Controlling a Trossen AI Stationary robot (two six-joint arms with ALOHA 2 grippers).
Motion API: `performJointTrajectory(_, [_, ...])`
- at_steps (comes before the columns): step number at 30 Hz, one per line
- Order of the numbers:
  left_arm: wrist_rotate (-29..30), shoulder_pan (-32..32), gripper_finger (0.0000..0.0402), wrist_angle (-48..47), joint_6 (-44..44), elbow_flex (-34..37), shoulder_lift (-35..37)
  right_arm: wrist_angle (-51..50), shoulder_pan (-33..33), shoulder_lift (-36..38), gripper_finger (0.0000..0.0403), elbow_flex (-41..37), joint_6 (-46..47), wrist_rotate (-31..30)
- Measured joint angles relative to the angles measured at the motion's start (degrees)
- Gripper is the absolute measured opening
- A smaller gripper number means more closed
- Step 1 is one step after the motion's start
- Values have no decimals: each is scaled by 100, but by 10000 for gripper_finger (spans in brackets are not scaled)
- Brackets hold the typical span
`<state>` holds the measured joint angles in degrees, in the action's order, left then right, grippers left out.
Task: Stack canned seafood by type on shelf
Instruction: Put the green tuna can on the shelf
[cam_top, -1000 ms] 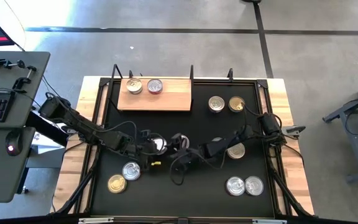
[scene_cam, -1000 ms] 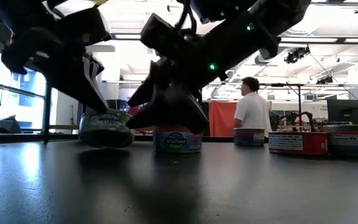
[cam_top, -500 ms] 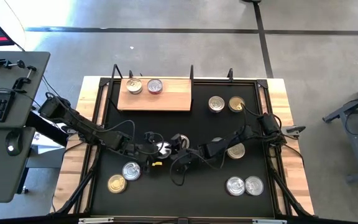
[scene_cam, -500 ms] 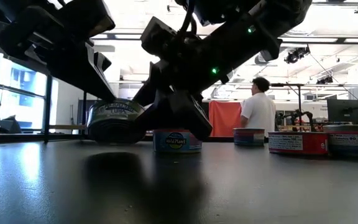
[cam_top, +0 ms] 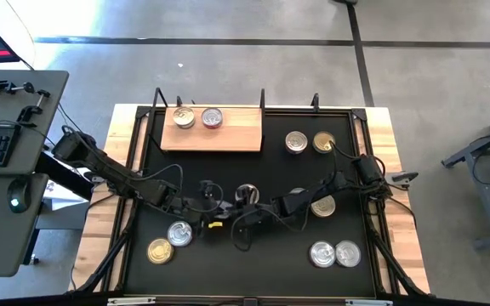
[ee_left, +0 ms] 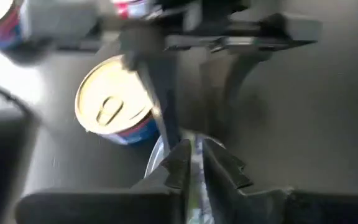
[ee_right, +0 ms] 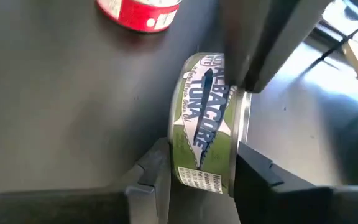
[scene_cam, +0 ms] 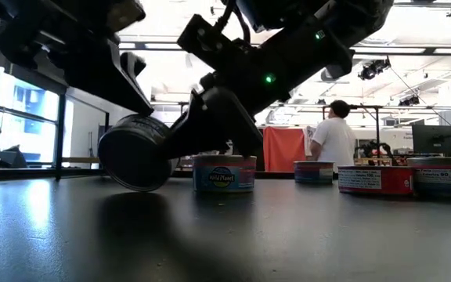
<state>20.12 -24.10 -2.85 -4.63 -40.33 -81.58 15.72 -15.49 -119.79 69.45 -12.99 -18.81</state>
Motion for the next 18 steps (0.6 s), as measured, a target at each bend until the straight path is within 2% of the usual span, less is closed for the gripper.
performJointTrajectory(6, [-199,-170,111,-90,1073,-165,0,1,193,9,109,9,783,246])
performJointTrajectory(13, [836,-186,200,-582,1255,-158,-198,2,424,17,109,13,1111,583])
performJointTrajectory(18, [1239,-152,233,-525,1094,-169,-454,-26,438,17,109,13,1130,558])
